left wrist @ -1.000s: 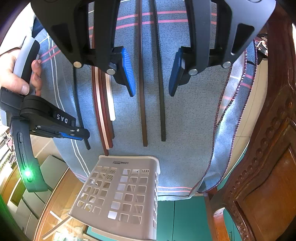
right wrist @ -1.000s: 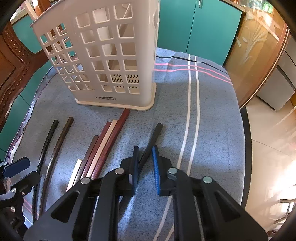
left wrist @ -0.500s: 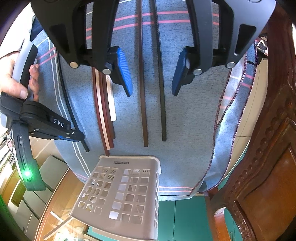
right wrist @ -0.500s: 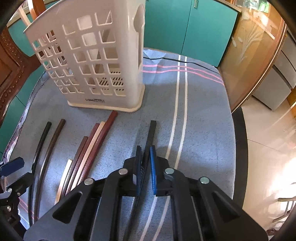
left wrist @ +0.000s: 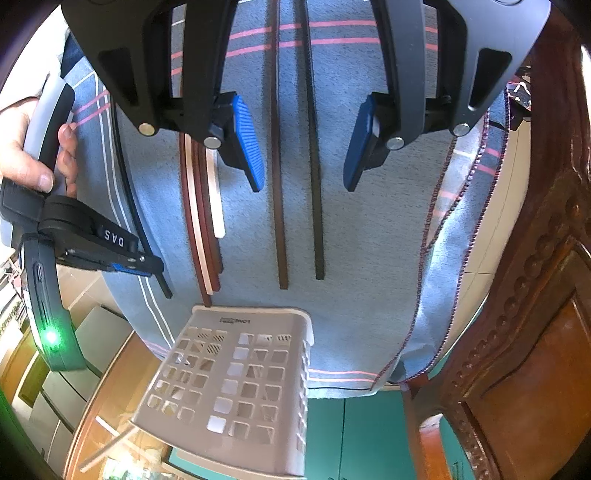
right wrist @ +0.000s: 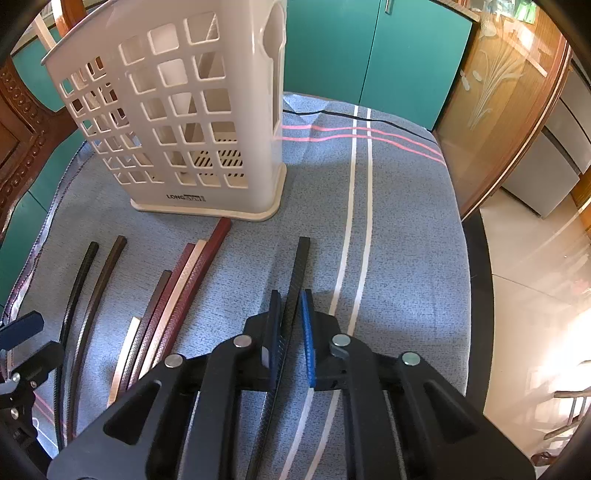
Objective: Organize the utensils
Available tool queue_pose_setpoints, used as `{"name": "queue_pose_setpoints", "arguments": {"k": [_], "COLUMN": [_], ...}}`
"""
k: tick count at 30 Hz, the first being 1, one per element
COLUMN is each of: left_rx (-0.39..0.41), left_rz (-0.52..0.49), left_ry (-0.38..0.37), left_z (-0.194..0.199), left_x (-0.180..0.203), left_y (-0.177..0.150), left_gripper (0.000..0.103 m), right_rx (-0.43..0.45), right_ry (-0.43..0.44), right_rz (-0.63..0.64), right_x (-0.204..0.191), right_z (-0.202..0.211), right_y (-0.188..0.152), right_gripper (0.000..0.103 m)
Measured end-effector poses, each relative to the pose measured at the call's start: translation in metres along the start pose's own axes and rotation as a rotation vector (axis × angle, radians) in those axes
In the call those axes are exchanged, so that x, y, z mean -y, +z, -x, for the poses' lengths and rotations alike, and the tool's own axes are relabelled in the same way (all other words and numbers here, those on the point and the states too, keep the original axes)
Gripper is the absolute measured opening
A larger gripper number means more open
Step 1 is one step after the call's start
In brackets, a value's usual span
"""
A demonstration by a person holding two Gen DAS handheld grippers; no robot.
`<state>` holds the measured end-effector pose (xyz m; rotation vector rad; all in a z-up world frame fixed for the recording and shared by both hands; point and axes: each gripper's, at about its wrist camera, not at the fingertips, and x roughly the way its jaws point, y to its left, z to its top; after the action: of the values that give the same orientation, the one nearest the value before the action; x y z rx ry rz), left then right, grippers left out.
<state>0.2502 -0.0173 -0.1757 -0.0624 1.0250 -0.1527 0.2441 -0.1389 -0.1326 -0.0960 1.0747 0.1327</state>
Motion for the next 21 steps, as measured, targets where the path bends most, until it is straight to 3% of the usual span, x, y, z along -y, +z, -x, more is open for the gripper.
{"name": "queue_pose_setpoints", "arguments": {"k": [8, 13, 21], "left_rx": [0.000, -0.010, -0.025], "left_rz": [0.103, 0.076, 0.056], "left_ry": [-0.008, 0.001, 0.046], "left_z": [-0.002, -0.008, -0.025], "left_x": [-0.033, -0.028, -0.014], "left_y": [0.009, 0.008, 0.015], "left_gripper": [0.045, 0.045, 0.045], "right_rx": [-0.004, 0.003, 0.002], "right_ry": [0.027, 0.029, 0.030], "right_rz": [-0.050, -0.055, -0.045], "right_x": [0.010, 0.015, 0.016], "right_z": [0.003, 0.007, 0.008], "right_y": [0.003, 0.004, 0.003], "right_gripper": [0.014, 0.022, 0.024]}}
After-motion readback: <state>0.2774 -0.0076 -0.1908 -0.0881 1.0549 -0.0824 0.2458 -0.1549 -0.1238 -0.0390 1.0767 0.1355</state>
